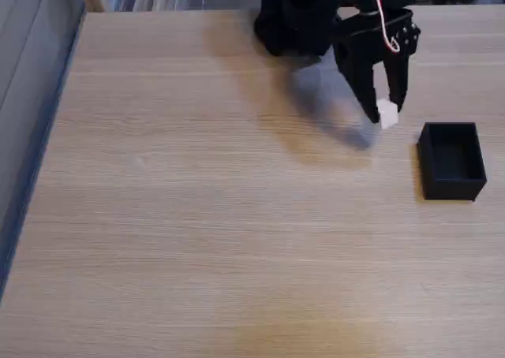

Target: Pick a white block and place it in the black box.

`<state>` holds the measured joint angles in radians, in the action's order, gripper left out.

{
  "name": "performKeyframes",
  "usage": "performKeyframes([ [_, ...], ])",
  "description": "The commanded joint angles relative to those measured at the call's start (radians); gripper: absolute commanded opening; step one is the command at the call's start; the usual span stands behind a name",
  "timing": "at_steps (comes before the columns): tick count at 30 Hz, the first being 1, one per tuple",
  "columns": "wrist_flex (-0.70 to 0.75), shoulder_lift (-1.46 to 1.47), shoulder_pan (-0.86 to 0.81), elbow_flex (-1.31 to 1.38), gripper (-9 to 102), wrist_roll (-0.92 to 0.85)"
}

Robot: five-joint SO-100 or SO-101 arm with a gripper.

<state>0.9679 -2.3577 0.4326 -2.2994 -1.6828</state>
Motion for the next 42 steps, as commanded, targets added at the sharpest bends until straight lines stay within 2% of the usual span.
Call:
performKeyframes([
  [1,-0.043,0.035,0.061,0.08,0,-0.005],
  [7,-0.13,0.192,0.129,0.206,0,-0.008],
  [24,-0.17,0.479,0.156,0.373,0,0.017],
  [30,-0.17,0.485,0.16,0.377,19,0.037],
  [36,-0.17,0.474,0.161,0.377,22,0.049],
  [38,-0.17,0.465,0.156,0.377,21,0.043],
  [42,-0.163,0.405,0.127,0.35,5,0.006],
])
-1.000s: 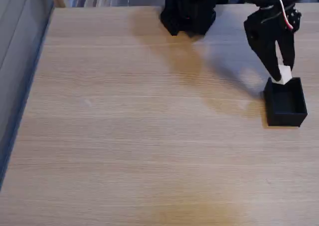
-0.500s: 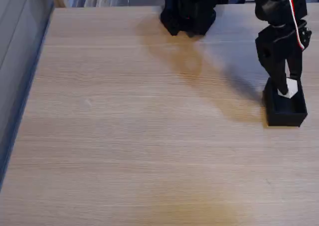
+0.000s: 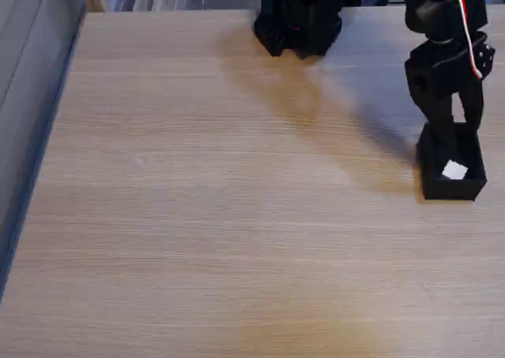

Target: Pick a white block and place it in the black box.

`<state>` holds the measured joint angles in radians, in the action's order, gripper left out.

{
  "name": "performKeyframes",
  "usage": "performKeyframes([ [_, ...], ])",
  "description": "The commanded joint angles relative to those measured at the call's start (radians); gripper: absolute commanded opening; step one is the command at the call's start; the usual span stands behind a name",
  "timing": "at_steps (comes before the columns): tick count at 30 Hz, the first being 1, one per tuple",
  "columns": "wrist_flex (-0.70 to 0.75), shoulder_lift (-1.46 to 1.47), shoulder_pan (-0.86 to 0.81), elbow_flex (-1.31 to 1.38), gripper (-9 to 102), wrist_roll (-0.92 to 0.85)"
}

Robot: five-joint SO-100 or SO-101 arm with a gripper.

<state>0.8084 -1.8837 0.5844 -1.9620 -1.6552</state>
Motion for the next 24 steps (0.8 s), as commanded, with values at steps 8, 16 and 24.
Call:
performKeyframes([
  [8,0.031,-0.308,-0.196,-0.195,0,-0.06],
  [16,0.078,-0.615,-0.371,-0.577,0,-0.077],
  [24,0.353,-1.055,-0.446,-0.928,0,-0.041],
])
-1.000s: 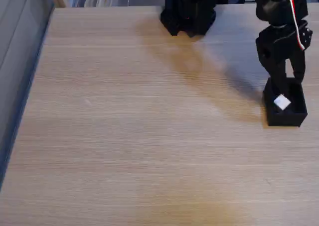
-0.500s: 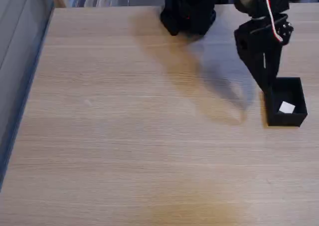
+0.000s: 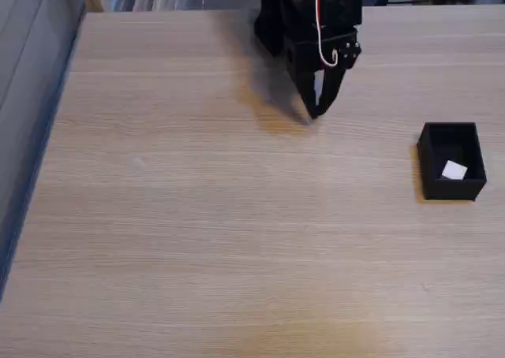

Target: Pick a white block and place it in the black box.

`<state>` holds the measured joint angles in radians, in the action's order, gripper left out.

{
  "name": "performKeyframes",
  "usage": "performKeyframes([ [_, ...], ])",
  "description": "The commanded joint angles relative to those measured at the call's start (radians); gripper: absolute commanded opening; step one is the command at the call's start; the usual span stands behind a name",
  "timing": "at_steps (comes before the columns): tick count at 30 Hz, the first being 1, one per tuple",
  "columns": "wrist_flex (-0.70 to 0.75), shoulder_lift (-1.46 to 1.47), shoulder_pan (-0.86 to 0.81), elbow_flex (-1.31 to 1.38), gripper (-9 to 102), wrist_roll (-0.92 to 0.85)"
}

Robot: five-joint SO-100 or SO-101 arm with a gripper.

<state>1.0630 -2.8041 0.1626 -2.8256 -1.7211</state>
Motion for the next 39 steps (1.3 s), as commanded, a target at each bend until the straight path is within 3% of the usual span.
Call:
performKeyframes([
  [1,0.132,-0.167,-0.035,-0.086,0,0.035],
  [9,0.198,-0.413,-0.132,-0.265,0,0.072],
  [16,0.284,-0.526,-0.114,-0.281,3,0.126],
  [39,0.284,-0.526,-0.112,-0.281,0,0.126],
])
